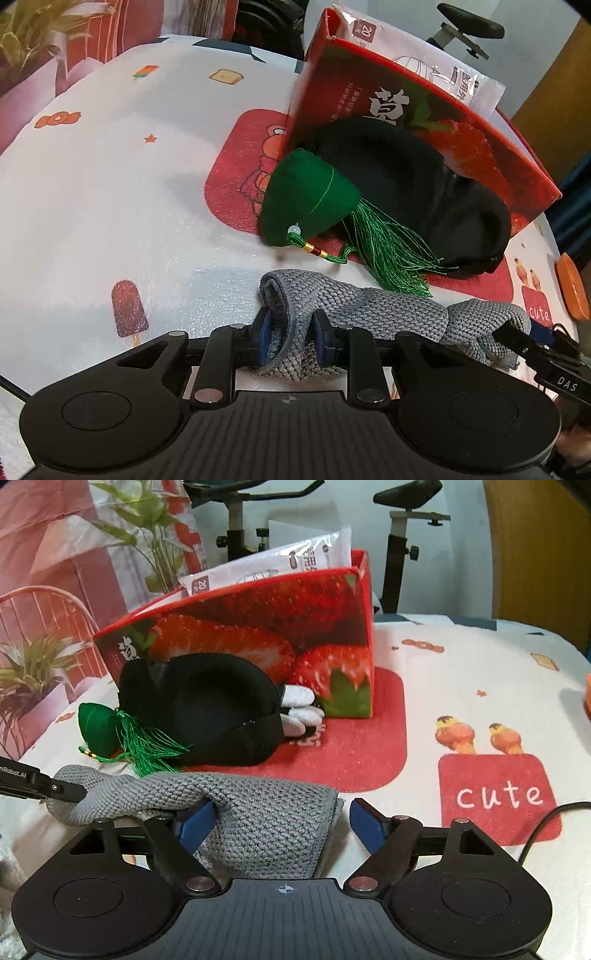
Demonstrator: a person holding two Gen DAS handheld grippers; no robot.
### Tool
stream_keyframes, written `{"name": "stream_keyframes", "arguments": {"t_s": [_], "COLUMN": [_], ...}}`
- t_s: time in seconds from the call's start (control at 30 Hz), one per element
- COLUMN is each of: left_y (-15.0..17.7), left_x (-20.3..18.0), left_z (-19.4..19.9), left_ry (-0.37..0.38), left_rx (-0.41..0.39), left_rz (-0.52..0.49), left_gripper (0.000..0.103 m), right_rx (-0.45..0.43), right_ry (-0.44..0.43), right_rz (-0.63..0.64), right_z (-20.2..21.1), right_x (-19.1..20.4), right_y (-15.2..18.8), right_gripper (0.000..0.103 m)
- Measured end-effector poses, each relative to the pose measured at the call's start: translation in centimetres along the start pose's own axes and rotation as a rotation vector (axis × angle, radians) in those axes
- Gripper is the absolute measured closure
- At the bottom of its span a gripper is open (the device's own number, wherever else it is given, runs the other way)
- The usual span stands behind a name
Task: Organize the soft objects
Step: 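Lift the grey knitted sock with both grippers toward the red box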
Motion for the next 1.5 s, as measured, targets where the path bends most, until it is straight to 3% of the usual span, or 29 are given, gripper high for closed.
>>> {"name": "stream_keyframes", "arguments": {"t_s": [0.87,1.03,1.13,1.2,1.3,1.5], "left_y": [0.8,1.0,1.1,1.2,1.2,0.9], "left_x": [-1.0,-1.2,-1.1,-1.1,-0.9,-0.7], "left_z": [0.4,0.4,0.5,0.5,0.6,2.4], "left_ry": [-0.022,-0.035,-0.031,-0.031,-0.025,0.007], "left_rx": [-0.053,-0.067,-0.074,-0.079,-0.082,-0.135], "left_rz": [-0.111,-0.129,-0.134,-0.138,-0.134,-0.140], "left_gripper": [0.073,0.073,0.073,0.076,0.083,0.087], "right_rx": [0.029,0.024,0.028,0.030,0.013,-0.036], "right_ry": [-0.011,-0.030,-0.057,-0.076,-0.085,-0.130], "right_rz": [0.010,-0.017,-0.030,-0.028,-0.003,0.002], "right_z": [-0.7,-0.4,-0.1,0.2,0.7,2.2], "right_x": [0.3,0.1,0.3,0.6,1.2,2.0], "right_y": [0.0,0.1,0.2,0.3,0.0,-1.9], "right_gripper": [0.027,0.039,0.053,0.069,0.079,0.083]}}
Point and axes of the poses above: each gripper's, at about its wrist camera, not at the fingertips, and z roughly against the way its jaws point, x to its left, y to its underside, the point moved 3 cm from there along -z, roughly the way its jaws point, and after that the axes turned 1 degree about -y, right-handed, at the moved point
